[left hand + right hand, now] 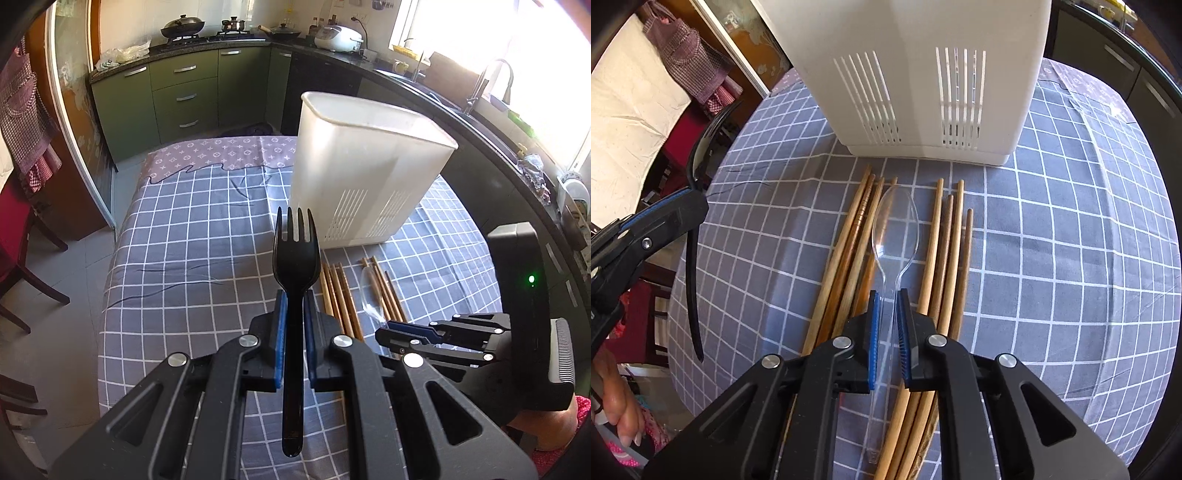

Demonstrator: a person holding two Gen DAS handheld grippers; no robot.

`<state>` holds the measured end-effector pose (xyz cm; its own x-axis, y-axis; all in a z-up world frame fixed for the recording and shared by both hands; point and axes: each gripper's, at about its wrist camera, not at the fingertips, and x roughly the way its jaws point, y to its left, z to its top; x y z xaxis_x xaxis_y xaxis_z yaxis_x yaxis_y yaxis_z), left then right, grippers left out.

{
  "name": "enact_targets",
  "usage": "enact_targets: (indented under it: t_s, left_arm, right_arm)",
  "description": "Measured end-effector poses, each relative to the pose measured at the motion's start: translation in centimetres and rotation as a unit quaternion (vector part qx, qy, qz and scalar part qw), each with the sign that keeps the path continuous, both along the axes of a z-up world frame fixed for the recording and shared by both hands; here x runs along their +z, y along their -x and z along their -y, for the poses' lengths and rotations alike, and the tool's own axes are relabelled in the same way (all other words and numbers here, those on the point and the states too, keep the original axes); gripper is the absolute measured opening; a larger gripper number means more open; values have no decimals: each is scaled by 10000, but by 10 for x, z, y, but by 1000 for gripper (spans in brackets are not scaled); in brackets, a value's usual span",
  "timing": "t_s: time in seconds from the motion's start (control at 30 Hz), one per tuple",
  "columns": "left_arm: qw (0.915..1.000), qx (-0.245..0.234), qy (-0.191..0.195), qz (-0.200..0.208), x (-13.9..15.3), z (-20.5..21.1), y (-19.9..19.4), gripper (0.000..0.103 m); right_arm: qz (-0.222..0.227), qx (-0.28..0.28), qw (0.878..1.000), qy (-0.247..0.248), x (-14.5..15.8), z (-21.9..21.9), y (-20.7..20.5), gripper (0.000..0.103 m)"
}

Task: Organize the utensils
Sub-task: 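Drop the fork into the white holder with the left tool while the right tool lifts the spoon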

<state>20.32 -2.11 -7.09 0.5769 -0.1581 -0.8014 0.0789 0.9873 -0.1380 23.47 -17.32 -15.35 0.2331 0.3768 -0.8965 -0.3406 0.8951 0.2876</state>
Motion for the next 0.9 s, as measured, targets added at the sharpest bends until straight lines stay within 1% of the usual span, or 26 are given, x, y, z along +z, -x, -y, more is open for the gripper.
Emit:
enact_targets:
  t_s: [0.1, 0.2, 0.27, 0.33, 0.47, 0.57, 0.67, 0.73, 0.8, 0.9]
  left_arm:
    - [9994, -71, 121, 302, 28, 1, 1, 9]
    - [9966, -98, 331, 750, 63, 4, -7, 9]
    - [9923, -69, 525, 1116, 85, 6, -19, 9]
    - [9869, -24, 593, 1498, 103, 11, -35, 9]
    - [9748, 95, 683, 2120, 121, 24, -70, 9]
    - [9683, 237, 642, 2402, 119, 35, -92, 9]
    - [9627, 336, 516, 2636, 110, 43, -108, 9]
    - [9604, 413, 403, 2726, 102, 45, -114, 9]
    - [9616, 427, 404, 2680, 92, 46, -119, 9]
    - [9670, 425, 322, 2491, 75, 47, -123, 9]
  right_arm:
    - [206, 21, 9988, -452, 19, 16, 6, 10]
    - [453, -32, 9948, -915, 39, 37, 15, 10]
    - [569, -61, 9916, -1157, 49, 51, 21, 10]
    - [666, -89, 9888, -1333, 55, 62, 28, 10]
    - [756, -116, 9846, -1571, 62, 82, 37, 10]
    - [858, -162, 9824, -1654, 67, 93, 37, 10]
    - [961, -189, 9797, -1747, 75, 102, 39, 10]
    - [1044, -199, 9781, -1790, 80, 108, 39, 10]
    - [1137, -208, 9766, -1815, 88, 112, 43, 10]
    - [1305, -220, 9743, -1824, 100, 114, 42, 10]
